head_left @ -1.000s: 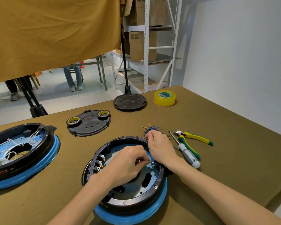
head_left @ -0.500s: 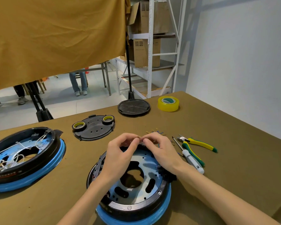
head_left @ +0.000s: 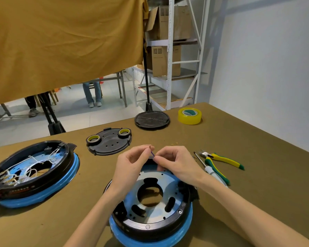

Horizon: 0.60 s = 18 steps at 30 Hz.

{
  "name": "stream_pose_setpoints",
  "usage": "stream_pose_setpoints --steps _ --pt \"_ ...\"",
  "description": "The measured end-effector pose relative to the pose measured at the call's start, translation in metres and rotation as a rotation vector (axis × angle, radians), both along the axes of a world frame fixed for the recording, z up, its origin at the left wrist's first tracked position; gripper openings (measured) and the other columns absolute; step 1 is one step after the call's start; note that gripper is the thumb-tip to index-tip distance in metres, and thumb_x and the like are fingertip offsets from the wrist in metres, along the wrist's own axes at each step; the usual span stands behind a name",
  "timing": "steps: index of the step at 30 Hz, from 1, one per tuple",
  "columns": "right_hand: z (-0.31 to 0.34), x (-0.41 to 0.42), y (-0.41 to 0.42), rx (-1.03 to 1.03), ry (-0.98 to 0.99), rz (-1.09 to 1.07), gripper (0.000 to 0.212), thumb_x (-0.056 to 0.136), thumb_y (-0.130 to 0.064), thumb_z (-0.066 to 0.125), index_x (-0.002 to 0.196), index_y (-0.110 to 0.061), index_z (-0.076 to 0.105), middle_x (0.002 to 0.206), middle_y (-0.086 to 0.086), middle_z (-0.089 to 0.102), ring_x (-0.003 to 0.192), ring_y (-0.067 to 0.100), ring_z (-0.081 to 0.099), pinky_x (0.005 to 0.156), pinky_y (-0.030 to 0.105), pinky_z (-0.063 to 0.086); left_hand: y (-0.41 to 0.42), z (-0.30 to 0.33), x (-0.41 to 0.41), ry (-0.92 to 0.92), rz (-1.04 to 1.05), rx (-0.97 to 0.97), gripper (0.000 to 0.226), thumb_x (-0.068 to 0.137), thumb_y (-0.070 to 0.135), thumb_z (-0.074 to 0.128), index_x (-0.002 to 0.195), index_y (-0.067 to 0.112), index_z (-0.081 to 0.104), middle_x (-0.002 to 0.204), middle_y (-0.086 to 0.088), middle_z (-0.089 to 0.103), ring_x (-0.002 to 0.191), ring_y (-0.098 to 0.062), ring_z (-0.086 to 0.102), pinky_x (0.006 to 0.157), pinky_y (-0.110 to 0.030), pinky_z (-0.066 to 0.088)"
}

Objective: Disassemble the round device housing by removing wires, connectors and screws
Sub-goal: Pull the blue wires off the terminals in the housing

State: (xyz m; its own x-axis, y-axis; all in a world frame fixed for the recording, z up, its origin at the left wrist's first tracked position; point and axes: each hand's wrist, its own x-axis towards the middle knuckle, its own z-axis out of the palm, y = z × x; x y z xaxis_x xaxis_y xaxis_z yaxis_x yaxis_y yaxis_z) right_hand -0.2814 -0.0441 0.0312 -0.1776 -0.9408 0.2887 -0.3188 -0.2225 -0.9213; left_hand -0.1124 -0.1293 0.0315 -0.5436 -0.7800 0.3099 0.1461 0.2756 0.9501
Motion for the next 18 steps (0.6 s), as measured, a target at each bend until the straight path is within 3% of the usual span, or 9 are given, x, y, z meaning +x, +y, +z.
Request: stream_pose_setpoints --steps 2,4,6,8,13,18 --pt "-0.001 -0.018 -0.004 0.027 0.121 -0.141 0.011 0.097 -0.019 0.069 0.09 -0.017 0.077 0.072 0.002 0.075 0.066 0.011 0.069 0.068 0.022 0.054 -0.004 -0.002 0.009 -0.157 0.128 -0.295 0.019 0.101 0.024 0.063 0.108 0.034 0.077 0.112 0.023 0.073 0.113 0.002 0.064 0.09 -0.011 0.048" --pt "-0.004 -0.04 -0.012 0.082 0.271 -0.349 0.013 0.096 -0.02 0.068 0.085 -0.019 0.076 0.068 -0.004 0.073 0.067 0.009 0.069 0.069 0.024 0.053 -0.009 -0.005 0.018 -0.354 0.217 -0.486 0.019 0.101 0.032 0.06 0.113 0.04 0.072 0.113 0.03 0.066 0.118 0.005 0.055 0.098 -0.016 0.041" --pt "-0.012 -0.061 -0.023 0.205 0.488 -0.523 0.013 0.094 -0.023 0.068 0.085 -0.019 0.077 0.075 -0.004 0.073 0.076 0.014 0.07 0.073 0.032 0.055 -0.014 -0.012 0.024 -0.593 0.227 -0.579 0.021 0.101 0.037 0.059 0.118 0.042 0.068 0.12 0.03 0.059 0.121 0.0 0.048 0.104 -0.028 0.035" --pt "-0.022 -0.073 -0.033 0.335 0.657 -0.61 0.015 0.094 -0.027 0.066 0.092 -0.018 0.079 0.089 0.003 0.076 0.089 0.024 0.069 0.077 0.036 0.056 -0.016 -0.02 0.028 -0.761 0.194 -0.59 0.028 0.101 0.041 0.057 0.128 0.043 0.062 0.128 0.027 0.051 0.125 -0.003 0.043 0.107 -0.032 0.031" --pt "-0.027 -0.075 -0.039 0.438 0.817 -0.635 0.024 0.1 -0.035 0.059 0.101 -0.021 0.078 0.101 0.004 0.076 0.096 0.029 0.069 0.074 0.033 0.049 -0.017 -0.026 0.03 -0.721 0.166 -0.508 0.033 0.1 0.039 0.059 0.134 0.04 0.058 0.133 0.028 0.048 0.125 -0.003 0.046 0.106 -0.031 0.041" --pt "-0.012 -0.043 -0.011 0.302 0.459 -0.487 0.028 0.099 -0.043 0.055 0.101 -0.023 0.075 0.094 -0.004 0.074 0.093 0.019 0.068 0.08 0.037 0.053 -0.014 -0.024 0.033 -0.658 0.189 -0.48 0.033 0.102 0.03 0.058 0.134 0.034 0.061 0.135 0.025 0.054 0.126 -0.002 0.05 0.105 -0.027 0.042"
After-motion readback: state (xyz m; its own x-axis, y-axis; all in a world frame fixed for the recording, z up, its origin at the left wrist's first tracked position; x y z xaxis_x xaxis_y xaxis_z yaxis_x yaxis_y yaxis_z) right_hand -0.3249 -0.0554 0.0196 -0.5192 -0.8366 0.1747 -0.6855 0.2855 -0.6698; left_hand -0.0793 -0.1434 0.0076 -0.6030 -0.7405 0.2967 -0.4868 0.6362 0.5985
